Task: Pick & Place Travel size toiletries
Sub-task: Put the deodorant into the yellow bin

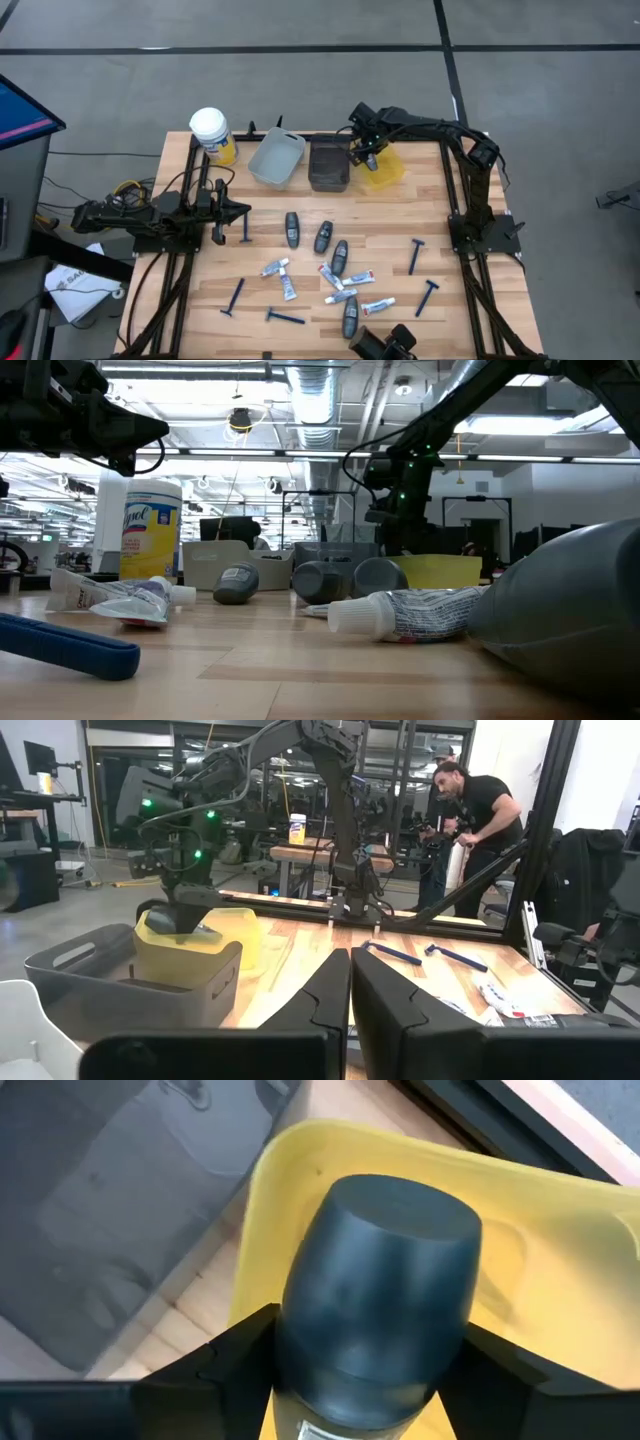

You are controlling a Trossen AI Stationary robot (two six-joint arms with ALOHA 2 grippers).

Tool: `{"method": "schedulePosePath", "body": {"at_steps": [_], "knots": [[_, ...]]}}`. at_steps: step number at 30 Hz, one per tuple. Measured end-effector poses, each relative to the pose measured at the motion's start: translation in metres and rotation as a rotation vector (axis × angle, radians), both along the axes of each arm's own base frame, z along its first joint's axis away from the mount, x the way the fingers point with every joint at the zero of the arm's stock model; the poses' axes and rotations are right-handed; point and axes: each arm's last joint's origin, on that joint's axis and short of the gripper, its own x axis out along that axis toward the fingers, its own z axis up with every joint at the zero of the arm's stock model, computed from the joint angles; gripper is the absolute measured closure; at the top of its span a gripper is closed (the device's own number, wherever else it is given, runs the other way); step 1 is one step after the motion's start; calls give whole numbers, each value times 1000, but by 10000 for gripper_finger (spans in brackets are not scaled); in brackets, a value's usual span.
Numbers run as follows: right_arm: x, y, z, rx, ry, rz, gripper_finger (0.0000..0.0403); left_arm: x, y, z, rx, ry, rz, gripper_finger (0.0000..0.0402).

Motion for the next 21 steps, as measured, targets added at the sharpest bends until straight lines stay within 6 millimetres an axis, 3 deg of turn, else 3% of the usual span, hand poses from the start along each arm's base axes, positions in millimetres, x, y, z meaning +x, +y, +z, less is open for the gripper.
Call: {"method": "schedulePosePath", "body": {"at_steps": [11, 16, 21], "knots": [[0, -2, 1, -11, -12, -4, 189, 0, 0, 0, 0, 0, 1, 392], [-1, -3, 4, -13, -3, -8, 157, 0, 0, 0, 0, 0, 0, 392], [2, -7, 26, -26, -15, -8, 125, 0, 0, 0, 0, 0, 0, 392]]}}
